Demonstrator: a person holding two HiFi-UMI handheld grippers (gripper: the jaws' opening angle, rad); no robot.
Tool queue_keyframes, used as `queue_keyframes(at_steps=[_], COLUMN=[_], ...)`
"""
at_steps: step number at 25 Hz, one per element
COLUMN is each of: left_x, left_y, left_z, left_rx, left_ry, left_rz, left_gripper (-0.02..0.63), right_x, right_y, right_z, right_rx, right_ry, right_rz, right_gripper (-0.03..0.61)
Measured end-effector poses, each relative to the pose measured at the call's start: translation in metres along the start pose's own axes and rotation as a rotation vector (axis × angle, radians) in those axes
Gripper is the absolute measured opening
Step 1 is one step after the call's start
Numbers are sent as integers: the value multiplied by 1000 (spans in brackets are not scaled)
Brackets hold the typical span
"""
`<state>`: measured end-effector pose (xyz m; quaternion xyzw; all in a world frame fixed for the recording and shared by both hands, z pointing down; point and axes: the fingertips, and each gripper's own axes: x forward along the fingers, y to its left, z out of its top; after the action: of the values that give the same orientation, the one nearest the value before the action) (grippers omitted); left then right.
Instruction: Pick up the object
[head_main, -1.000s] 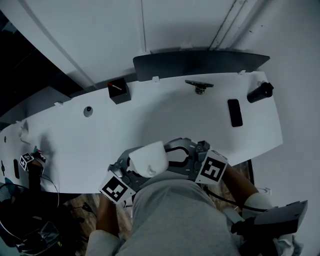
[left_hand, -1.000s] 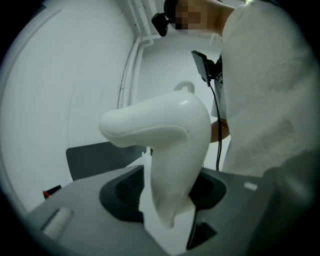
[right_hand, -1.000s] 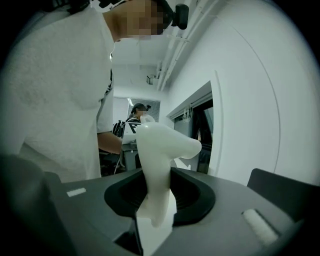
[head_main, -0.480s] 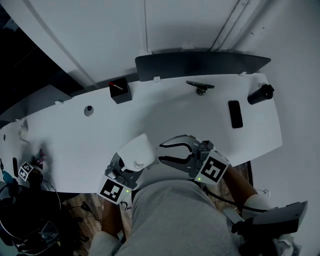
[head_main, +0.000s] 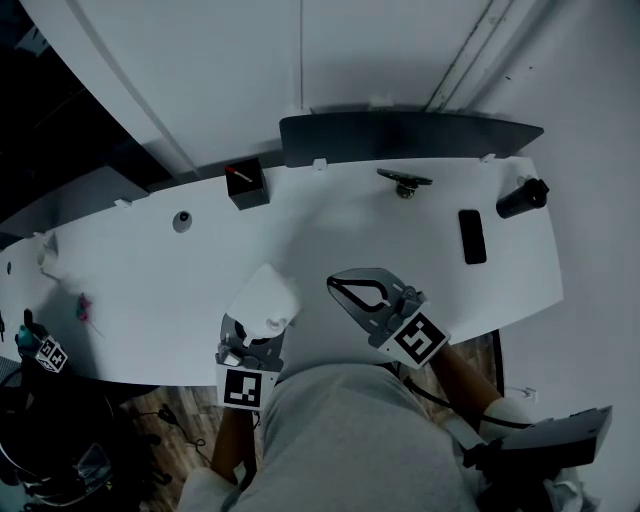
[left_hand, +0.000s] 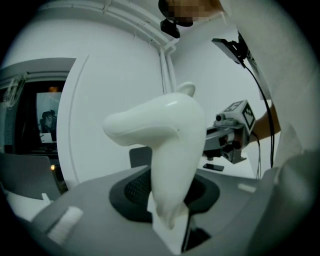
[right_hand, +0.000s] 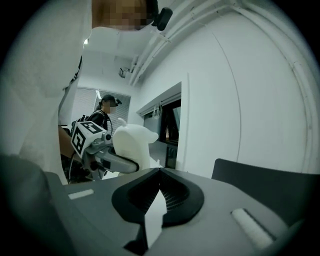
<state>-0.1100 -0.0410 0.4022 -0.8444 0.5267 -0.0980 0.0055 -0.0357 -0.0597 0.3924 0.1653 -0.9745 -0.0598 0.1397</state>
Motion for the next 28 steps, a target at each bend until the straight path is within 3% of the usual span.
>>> queue_keyframes(at_steps=[8, 20, 25, 28], left_x=[-6, -15, -13, -11], left_y=[-1, -9, -11, -21], left_z=[-12, -25, -29, -29], left_rx=[-139, -202, -172, -97], left_ry=[21, 16, 1, -10], left_rz=[105, 23, -18, -21], left_gripper=[131, 130, 132, 130], right_x=[10, 23, 17, 6], right_y=[-4, 7, 16, 24], right_z=[-10, -29, -28, -31], right_rx=[138, 37, -35, -35], right_ry=[30, 246, 283, 298], right_rz=[-156, -402, -496, -519], right_gripper=[2, 2, 2, 2])
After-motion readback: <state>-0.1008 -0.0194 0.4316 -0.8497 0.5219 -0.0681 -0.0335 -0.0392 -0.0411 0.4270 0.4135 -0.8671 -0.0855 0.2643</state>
